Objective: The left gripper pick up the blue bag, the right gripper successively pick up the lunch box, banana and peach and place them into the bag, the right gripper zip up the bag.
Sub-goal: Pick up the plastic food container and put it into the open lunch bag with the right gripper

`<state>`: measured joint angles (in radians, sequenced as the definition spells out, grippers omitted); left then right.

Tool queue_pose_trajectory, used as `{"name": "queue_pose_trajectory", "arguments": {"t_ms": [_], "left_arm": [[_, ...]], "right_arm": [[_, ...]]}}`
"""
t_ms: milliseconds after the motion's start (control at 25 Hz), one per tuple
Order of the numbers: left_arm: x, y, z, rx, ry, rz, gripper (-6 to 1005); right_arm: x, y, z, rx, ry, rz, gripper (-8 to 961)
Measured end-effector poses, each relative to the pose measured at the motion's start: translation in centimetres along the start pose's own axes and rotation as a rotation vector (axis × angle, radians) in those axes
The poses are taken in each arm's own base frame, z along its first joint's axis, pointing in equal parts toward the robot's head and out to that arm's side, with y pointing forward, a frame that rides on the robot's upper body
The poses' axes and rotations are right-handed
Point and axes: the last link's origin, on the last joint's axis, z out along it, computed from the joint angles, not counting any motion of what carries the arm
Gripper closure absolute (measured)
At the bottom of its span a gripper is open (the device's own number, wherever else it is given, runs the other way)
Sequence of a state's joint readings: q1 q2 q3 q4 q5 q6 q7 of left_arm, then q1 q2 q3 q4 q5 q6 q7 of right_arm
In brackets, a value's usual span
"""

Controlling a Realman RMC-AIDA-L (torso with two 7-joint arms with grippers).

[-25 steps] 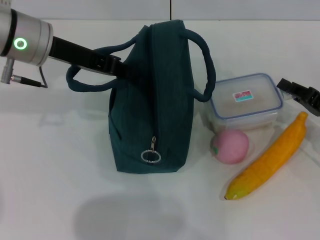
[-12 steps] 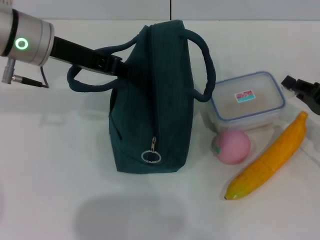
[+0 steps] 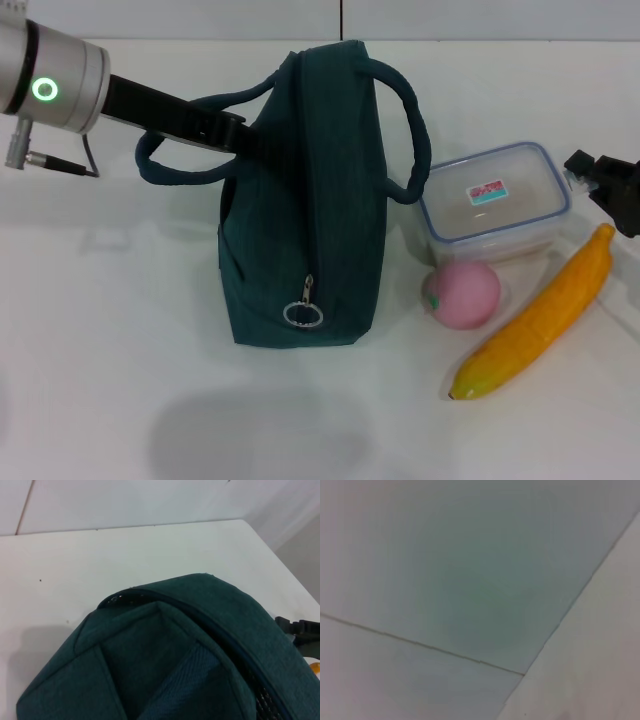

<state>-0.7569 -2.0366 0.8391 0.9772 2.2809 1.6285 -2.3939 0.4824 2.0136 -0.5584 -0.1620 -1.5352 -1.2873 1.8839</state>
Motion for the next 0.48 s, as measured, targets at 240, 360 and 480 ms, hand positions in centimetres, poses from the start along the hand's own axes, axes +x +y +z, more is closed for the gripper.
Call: {"name": "queue_pose_trajectory", "arguments": {"t_ms": [240,360,480], "left_arm": [[0.1,0.0,0.0,0.000,0.000,0.002,952],[0.1,0.1,0.0,0.000,0.001,0.004,952],[0.1,0.1,0.0,0.001,0.002,0.004,952]], "right_arm": [[-0.1,-0.1,-0.5,-0.027,-0.079,0.126,857],[-0.8,-0.2,-1.5,-0.050,-0.161,0.171,857],[-1.4,-0.3,-2.5,-0.078,-0.233,0.199,857]]}}
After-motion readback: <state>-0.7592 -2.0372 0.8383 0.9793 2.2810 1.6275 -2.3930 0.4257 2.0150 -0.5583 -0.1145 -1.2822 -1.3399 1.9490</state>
